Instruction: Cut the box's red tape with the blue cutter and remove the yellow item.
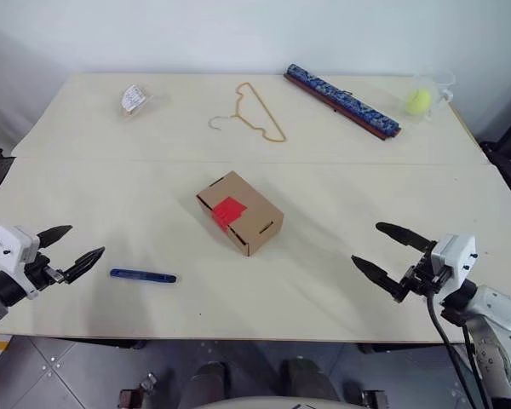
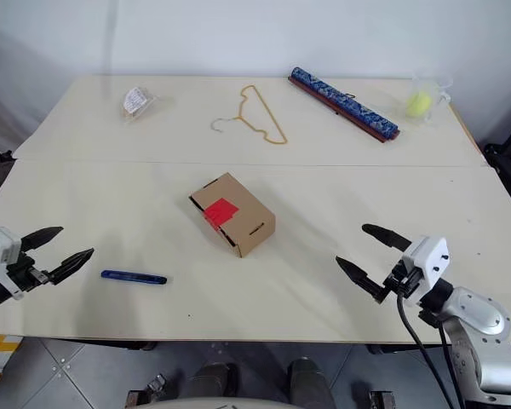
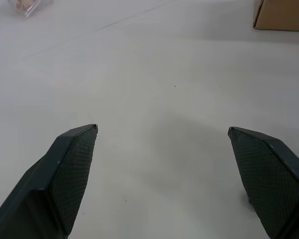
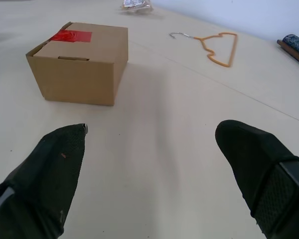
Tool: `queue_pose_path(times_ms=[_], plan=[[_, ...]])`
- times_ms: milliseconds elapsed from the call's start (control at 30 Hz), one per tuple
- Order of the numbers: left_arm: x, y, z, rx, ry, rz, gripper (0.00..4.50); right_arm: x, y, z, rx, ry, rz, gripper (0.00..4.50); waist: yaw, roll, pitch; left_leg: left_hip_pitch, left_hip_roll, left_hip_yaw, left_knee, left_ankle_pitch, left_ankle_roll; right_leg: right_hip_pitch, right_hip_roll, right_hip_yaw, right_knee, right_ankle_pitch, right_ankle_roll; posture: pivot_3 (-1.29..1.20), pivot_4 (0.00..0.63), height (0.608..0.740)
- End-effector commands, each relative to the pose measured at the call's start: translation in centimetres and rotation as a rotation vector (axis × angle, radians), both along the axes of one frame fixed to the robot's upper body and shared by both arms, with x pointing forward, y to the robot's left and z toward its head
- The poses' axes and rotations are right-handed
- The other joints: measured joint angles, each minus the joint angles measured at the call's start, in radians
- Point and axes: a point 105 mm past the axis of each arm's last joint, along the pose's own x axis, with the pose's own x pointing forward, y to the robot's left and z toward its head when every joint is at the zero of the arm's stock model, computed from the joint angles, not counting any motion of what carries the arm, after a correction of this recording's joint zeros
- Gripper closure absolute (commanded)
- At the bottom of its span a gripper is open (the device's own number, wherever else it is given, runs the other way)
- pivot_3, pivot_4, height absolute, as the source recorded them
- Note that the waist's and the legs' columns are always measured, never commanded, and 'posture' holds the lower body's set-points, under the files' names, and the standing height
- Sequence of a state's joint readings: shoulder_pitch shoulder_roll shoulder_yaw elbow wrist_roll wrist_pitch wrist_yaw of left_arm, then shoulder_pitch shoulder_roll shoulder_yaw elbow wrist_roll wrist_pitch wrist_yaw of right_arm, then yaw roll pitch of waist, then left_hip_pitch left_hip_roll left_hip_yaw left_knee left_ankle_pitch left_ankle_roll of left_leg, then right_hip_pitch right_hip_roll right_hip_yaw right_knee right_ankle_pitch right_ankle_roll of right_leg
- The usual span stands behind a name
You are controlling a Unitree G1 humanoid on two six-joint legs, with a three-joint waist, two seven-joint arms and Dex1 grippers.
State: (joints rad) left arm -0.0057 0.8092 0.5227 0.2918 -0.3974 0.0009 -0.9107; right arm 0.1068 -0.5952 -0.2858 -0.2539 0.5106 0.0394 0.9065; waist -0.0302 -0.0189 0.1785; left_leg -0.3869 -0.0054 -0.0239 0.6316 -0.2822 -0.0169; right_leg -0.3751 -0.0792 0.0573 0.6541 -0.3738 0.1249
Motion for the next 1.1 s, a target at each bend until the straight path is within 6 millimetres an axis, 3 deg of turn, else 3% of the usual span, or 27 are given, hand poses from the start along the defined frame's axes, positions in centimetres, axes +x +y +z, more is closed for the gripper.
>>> queue_pose_path(times_ms=[33,233,333,433,533,667,800,833,867,1000,1100], plan=[[0.0,0.3,0.6,0.037,-0.013,-0.002,0.04,-0.5,-0.2,1.1,-0.021,-0.051,0.000,0.00,0.001,0.000,0.000,0.000,0.000,0.000,0.000,0.000,0.000,0.000,0.000,0.000,0.000,0.000,0.000,0.00,0.150,0.740],[0.2,0.1,0.8,-0.050,0.005,-0.002,0.04,-0.7,0.6,1.3,-0.024,-0.038,0.023,0.00,0.000,0.000,0.000,0.000,0.000,0.000,0.000,0.000,0.000,0.000,0.000,0.000,0.001,0.000,0.000,0.00,0.150,0.740],[0.9,-1.4,1.4,-0.045,0.009,-0.069,0.04,-0.9,1.5,1.5,-0.039,-0.025,0.069,0.00,0.001,0.000,0.000,0.000,0.000,0.000,0.000,0.000,0.000,0.000,0.000,0.000,0.001,0.000,0.000,0.00,0.150,0.740],[2.4,-3.2,2.7,-0.039,-0.019,-0.130,0.62,-1.3,2.9,1.1,-0.081,0.026,0.124,0.58,0.006,0.000,0.000,0.000,0.000,-0.001,0.001,0.000,0.000,0.000,0.000,0.000,0.001,0.000,0.000,0.00,0.150,0.740],[4.1,-5.2,3.8,-0.033,-0.039,-0.186,1.56,-1.6,4.4,0.2,-0.126,0.078,0.162,1.61,0.007,-0.001,0.000,-0.001,0.000,-0.003,0.002,0.000,0.000,0.001,0.000,-0.001,0.001,0.000,0.000,0.00,0.150,0.740],[9.4,-9.6,4.9,0.044,-0.094,-0.258,2.84,-0.6,8.8,-1.9,-0.185,0.130,0.209,3.03,0.012,-0.001,0.000,-0.001,-0.001,-0.004,0.005,0.001,-0.001,0.001,0.001,-0.004,0.003,0.000,0.000,0.00,0.150,0.740],[12.3,-11.6,5.6,0.047,-0.122,-0.265,4.11,0.8,10.8,-2.4,-0.194,0.101,0.215,4.47,-0.001,-0.001,0.000,-0.004,-0.002,-0.003,0.012,0.001,-0.001,-0.001,0.002,-0.010,0.007,0.001,0.003,0.00,0.150,0.740],[12.9,-12.2,5.6,0.050,-0.124,-0.273,4.44,1.0,11.2,-2.7,-0.214,0.098,0.231,4.50,-0.003,-0.003,0.001,-0.004,-0.002,-0.002,0.014,0.000,-0.001,-0.001,0.003,-0.010,0.007,0.001,0.003,0.00,0.150,0.740],[13.4,-12.6,5.4,0.064,-0.117,-0.279,4.49,1.3,11.6,-3.0,-0.231,0.099,0.238,4.50,-0.003,-0.003,0.001,-0.004,-0.001,0.000,0.015,-0.002,0.001,-0.001,0.003,-0.010,0.007,0.002,0.003,0.00,0.150,0.740],[14.9,-13.9,4.2,0.141,-0.068,-0.284,4.49,3.4,12.9,-3.3,-0.205,0.114,0.177,4.50,0.001,-0.004,0.002,-0.004,-0.001,0.001,0.015,-0.002,0.002,-0.003,0.003,-0.012,0.007,0.002,0.004,0.00,0.150,0.740],[14.8,-15.1,3.4,0.157,-0.022,-0.350,4.49,4.3,13.8,-2.9,-0.191,0.104,0.163,4.50,0.002,-0.004,0.002,-0.005,-0.001,0.001,0.015,-0.002,0.001,-0.003,0.002,-0.012,0.007,0.002,0.004,0.00,0.150,0.740]])
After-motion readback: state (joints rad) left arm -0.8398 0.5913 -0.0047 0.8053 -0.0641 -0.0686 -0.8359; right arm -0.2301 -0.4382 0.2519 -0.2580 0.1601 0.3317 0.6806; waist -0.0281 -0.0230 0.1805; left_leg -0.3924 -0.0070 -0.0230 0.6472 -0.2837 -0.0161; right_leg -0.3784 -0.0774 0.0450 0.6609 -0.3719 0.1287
